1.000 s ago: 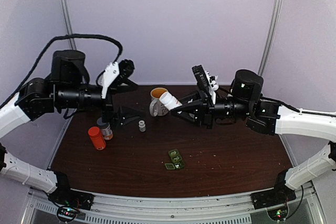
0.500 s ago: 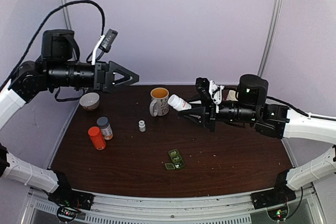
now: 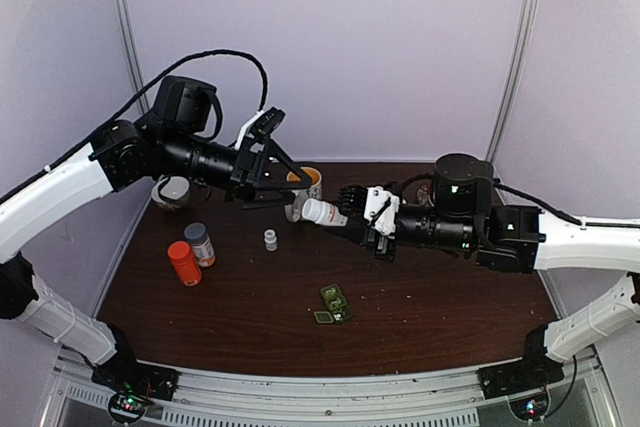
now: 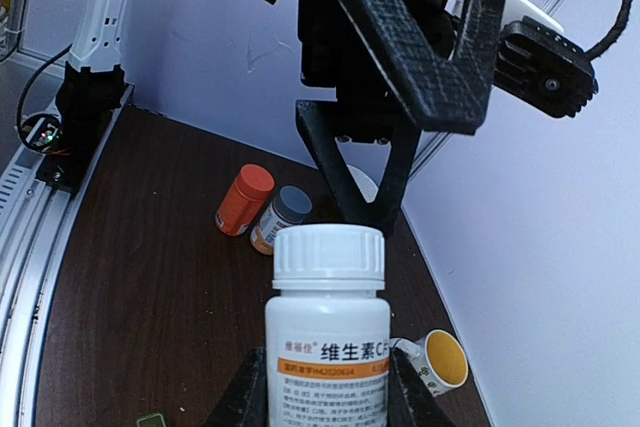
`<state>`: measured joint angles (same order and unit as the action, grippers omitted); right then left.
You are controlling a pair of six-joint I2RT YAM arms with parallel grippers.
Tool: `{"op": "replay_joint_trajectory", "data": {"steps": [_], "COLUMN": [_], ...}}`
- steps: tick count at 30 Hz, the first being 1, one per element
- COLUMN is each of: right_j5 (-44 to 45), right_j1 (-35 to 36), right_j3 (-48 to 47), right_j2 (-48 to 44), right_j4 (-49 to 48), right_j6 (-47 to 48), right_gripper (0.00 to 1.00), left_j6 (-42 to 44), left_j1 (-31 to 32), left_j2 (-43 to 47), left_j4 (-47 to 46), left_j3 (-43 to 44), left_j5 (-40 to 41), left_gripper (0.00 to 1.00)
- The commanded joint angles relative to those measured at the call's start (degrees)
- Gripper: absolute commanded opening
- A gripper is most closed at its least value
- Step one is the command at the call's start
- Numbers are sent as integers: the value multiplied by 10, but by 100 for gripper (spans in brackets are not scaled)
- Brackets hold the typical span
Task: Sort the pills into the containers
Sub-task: Screw the lid of the pill bottle onto the pill bottle.
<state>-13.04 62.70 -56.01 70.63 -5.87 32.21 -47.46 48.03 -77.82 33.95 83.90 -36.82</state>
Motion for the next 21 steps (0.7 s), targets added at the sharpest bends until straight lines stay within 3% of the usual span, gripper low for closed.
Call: {"op": "replay_joint_trajectory", "data": {"steps": [1, 11, 15, 21], "right_j5": [68, 98, 100, 99], "right_j1": [14, 19, 20, 22], "right_j3": [-31, -52, -57, -60], "right_j2": [20, 45, 48, 50], "right_j4": [8, 9, 16, 23], "right_j6": [45, 45, 45, 44], "right_gripper": [0, 0, 0, 0], "left_j6": [-38, -53, -54, -53], "left_j1": [-3, -3, -3, -3], "left_j2": [-15, -29, -33, -33], "left_j4": [-44, -45, -46, -46], "left_j3": [-14, -34, -31, -33], "left_j5": [-42, -56, -60, -60], "left_gripper": [81, 71, 56, 45]}}
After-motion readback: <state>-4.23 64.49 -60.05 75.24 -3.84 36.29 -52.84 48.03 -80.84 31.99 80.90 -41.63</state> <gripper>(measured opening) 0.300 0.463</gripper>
